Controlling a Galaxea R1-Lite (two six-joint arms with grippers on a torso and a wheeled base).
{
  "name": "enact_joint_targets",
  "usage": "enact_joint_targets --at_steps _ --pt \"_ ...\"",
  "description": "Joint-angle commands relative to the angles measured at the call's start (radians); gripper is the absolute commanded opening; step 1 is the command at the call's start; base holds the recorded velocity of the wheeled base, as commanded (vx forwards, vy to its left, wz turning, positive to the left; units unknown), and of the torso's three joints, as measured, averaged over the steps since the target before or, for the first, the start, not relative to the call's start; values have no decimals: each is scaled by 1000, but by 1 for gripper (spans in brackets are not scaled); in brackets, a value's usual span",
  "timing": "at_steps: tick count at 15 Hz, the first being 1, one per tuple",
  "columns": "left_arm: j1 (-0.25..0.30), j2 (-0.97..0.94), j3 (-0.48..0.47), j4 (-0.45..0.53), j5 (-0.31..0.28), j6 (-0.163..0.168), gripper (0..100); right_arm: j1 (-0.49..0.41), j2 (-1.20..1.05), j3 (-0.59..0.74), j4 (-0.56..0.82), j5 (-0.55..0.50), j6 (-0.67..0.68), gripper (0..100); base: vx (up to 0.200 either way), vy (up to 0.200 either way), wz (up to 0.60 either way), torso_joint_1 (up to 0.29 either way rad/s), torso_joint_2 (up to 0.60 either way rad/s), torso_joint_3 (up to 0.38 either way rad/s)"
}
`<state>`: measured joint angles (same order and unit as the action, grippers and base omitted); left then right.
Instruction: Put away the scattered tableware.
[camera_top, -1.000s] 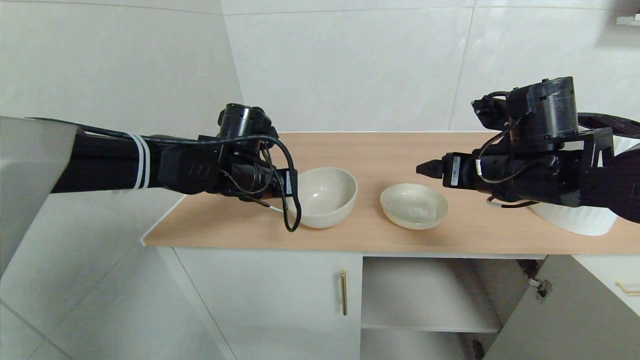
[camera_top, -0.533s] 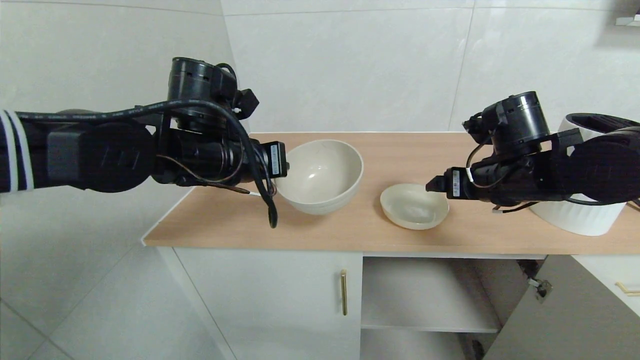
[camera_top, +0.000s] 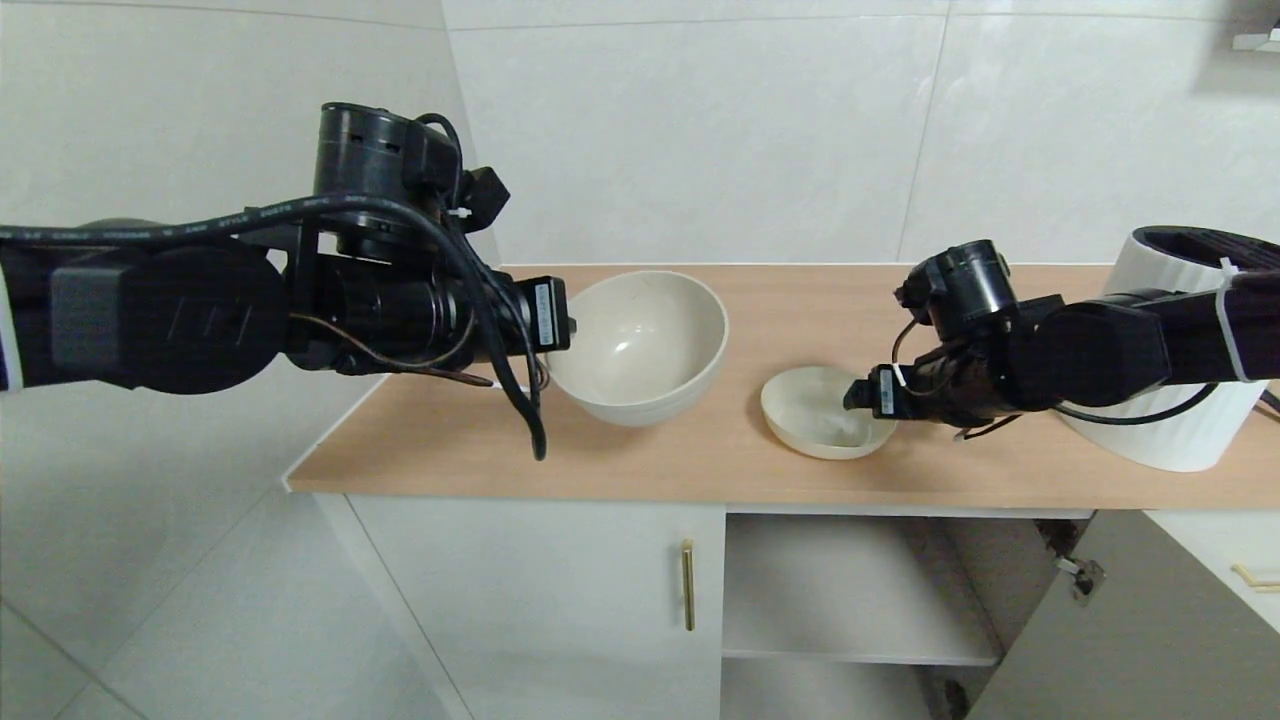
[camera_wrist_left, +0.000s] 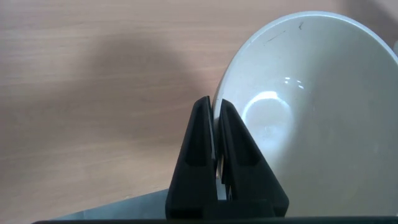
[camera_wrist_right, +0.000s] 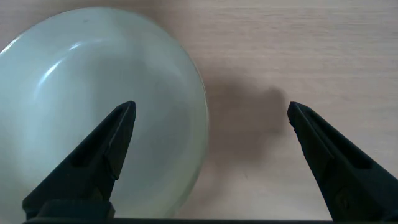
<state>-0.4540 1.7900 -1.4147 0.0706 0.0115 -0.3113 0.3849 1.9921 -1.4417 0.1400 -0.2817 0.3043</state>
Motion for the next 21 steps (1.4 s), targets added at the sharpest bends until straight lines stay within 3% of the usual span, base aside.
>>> enact_joint_targets --at_steps 1,2,3,6,15,19,21 --pt "-2 -4 8 -2 1 0 0 0 37 -9 -2 1 10 100 0 0 0 0 0 0" --pt "-2 -4 8 -2 1 0 0 0 36 -13 -3 4 27 100 0 0 0 0 0 0" --pt "-2 -4 8 -6 1 -2 0 0 34 -13 -5 4 33 0 0 0 0 0 0 0" --pt "-2 -4 14 -20 1 -19 0 5 11 -6 -17 9 36 0 0 0 0 0 0 0" --pt "-12 -81 108 -25 -4 -19 0 38 -159 99 -11 26 52 0 0 0 0 0 0 0" --pt "-40 -192 269 -25 -4 -20 0 83 -351 253 -17 116 56 0 0 0 0 0 0 0" --pt "-43 -276 442 -83 -4 -22 0 109 -427 345 -17 116 95 0 0 0 0 0 0 0"
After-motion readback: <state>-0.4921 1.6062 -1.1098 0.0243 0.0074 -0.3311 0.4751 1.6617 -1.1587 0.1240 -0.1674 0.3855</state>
